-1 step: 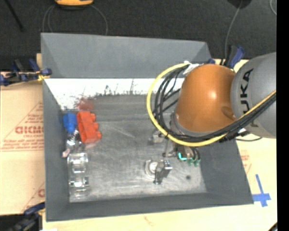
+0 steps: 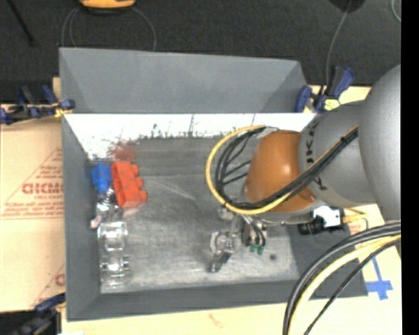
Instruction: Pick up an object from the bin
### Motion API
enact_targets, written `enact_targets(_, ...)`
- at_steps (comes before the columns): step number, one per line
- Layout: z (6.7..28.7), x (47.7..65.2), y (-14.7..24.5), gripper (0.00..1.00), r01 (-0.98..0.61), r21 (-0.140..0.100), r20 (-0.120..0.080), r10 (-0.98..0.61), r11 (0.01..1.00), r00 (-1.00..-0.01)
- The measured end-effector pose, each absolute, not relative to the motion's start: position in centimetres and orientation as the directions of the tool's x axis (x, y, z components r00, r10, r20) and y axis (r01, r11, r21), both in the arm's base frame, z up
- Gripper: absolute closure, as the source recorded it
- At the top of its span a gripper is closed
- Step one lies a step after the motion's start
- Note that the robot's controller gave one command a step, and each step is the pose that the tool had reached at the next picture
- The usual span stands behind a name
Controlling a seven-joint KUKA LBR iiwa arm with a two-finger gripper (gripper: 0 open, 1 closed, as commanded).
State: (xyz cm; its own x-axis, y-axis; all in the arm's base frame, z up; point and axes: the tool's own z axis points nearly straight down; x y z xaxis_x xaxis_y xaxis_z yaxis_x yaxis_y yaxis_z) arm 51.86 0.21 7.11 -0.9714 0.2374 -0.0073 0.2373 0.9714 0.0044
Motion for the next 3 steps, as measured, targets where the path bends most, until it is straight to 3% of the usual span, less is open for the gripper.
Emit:
enact_targets(1, 10.1, 49.5, -1.6, 0.00, 0.312, 0.001, 0.001, 0.312, 0.950, -0.950)
enact_targets(2, 10.3, 49.8, 2.0, 0.00, 0.424, 0.003, -0.003, 0.424, 0.906, -0.906)
enact_targets(3, 7.2, 49.4, -0.4, 0.00, 0.487, 0.005, -0.007, 0.487, 0.874, -0.873)
